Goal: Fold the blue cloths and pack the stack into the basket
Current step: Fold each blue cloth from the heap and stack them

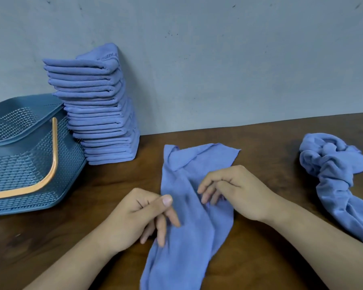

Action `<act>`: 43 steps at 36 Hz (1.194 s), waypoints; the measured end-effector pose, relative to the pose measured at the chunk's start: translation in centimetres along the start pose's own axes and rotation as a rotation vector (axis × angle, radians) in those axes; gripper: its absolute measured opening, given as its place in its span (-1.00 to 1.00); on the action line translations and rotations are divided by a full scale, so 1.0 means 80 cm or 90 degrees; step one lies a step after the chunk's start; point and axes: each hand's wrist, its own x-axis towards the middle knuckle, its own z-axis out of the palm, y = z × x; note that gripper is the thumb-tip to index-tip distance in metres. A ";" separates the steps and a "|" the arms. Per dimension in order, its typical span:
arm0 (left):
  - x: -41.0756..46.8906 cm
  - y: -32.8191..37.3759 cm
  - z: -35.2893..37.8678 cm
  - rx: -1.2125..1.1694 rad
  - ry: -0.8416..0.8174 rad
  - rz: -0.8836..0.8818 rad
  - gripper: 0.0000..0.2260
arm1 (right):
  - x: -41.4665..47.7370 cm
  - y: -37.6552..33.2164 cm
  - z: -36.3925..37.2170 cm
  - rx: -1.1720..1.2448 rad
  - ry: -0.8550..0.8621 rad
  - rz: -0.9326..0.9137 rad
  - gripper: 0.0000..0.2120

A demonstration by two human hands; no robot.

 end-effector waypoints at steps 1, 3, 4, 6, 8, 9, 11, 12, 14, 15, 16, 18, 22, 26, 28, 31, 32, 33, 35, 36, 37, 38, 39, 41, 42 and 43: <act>0.001 -0.001 0.000 -0.004 0.027 0.003 -0.50 | 0.000 -0.001 0.001 0.049 0.031 0.007 -0.61; 0.004 -0.002 -0.002 0.028 0.107 0.024 -0.58 | 0.004 0.009 0.003 0.009 0.127 -0.009 -0.65; 0.007 -0.005 -0.003 0.063 0.144 0.039 -0.67 | 0.007 0.018 0.004 -0.058 0.166 -0.007 -0.70; 0.010 -0.014 -0.006 0.182 0.183 0.053 -0.80 | 0.013 0.033 0.004 -0.188 0.190 0.025 -0.76; 0.013 -0.020 -0.010 0.307 0.186 0.040 -0.83 | 0.016 0.044 0.005 -0.248 0.149 0.049 -0.72; 0.014 -0.021 -0.011 0.355 0.176 0.035 -0.81 | 0.015 0.047 0.006 -0.273 0.109 0.052 -0.67; 0.016 -0.022 -0.012 0.421 0.132 0.037 -0.72 | 0.015 0.050 0.009 -0.325 0.036 0.052 -0.59; 0.016 -0.021 -0.012 0.440 0.106 0.035 -0.70 | 0.015 0.049 0.011 -0.338 0.022 0.046 -0.58; 0.015 -0.016 -0.007 0.453 0.065 0.043 -0.71 | 0.015 0.043 0.009 -0.324 0.044 0.016 -0.66; 0.014 -0.012 -0.005 0.449 0.062 0.050 -0.75 | 0.014 0.039 0.008 -0.309 0.064 0.002 -0.72; 0.013 -0.007 -0.003 0.444 0.066 0.054 -0.79 | 0.013 0.035 0.007 -0.301 0.076 -0.008 -0.73; 0.012 0.001 -0.002 0.449 0.068 0.083 -0.86 | 0.012 0.030 0.004 -0.295 0.097 -0.024 -0.68; -0.001 0.005 0.002 0.320 0.034 0.151 -0.86 | 0.009 0.021 0.000 -0.172 0.089 -0.023 -0.79; -0.003 0.008 -0.012 0.257 0.134 0.210 -0.82 | 0.012 0.030 -0.011 -0.201 0.163 0.014 -0.82; 0.001 0.004 -0.028 0.350 0.107 0.178 -0.62 | 0.012 0.039 -0.016 -0.342 0.101 0.088 -0.61; 0.001 -0.013 -0.040 0.419 -0.026 0.060 -0.39 | 0.010 0.046 -0.017 -0.403 0.038 0.148 -0.62; 0.001 -0.018 -0.040 0.415 -0.033 0.048 -0.44 | 0.010 0.047 -0.015 -0.388 0.043 0.145 -0.70; 0.002 -0.020 -0.038 0.406 -0.017 0.054 -0.56 | 0.010 0.046 -0.014 -0.367 0.049 0.140 -0.80; 0.007 -0.019 -0.032 0.371 0.023 0.057 -0.75 | 0.013 0.045 -0.012 -0.339 0.061 0.124 -0.94; 0.008 -0.017 -0.030 0.343 0.032 0.047 -0.75 | 0.014 0.044 -0.012 -0.323 0.071 0.117 -0.95; 0.008 -0.016 -0.030 0.311 0.036 0.035 -0.74 | 0.014 0.045 -0.012 -0.285 0.086 0.112 -0.94; 0.007 -0.016 -0.030 0.280 0.045 0.027 -0.74 | 0.015 0.045 -0.013 -0.221 0.111 0.109 -0.92; 0.006 -0.015 -0.032 0.250 0.056 0.019 -0.75 | 0.015 0.044 -0.016 -0.146 0.143 0.113 -0.89; 0.005 -0.015 -0.036 0.170 0.071 -0.006 -0.76 | 0.016 0.042 -0.023 -0.008 0.218 0.135 -0.83; 0.005 -0.014 -0.038 0.121 0.079 -0.013 -0.73 | 0.017 0.039 -0.026 0.073 0.245 0.151 -0.81; 0.005 -0.014 -0.040 0.072 0.090 -0.019 -0.68 | 0.018 0.037 -0.028 0.171 0.264 0.169 -0.81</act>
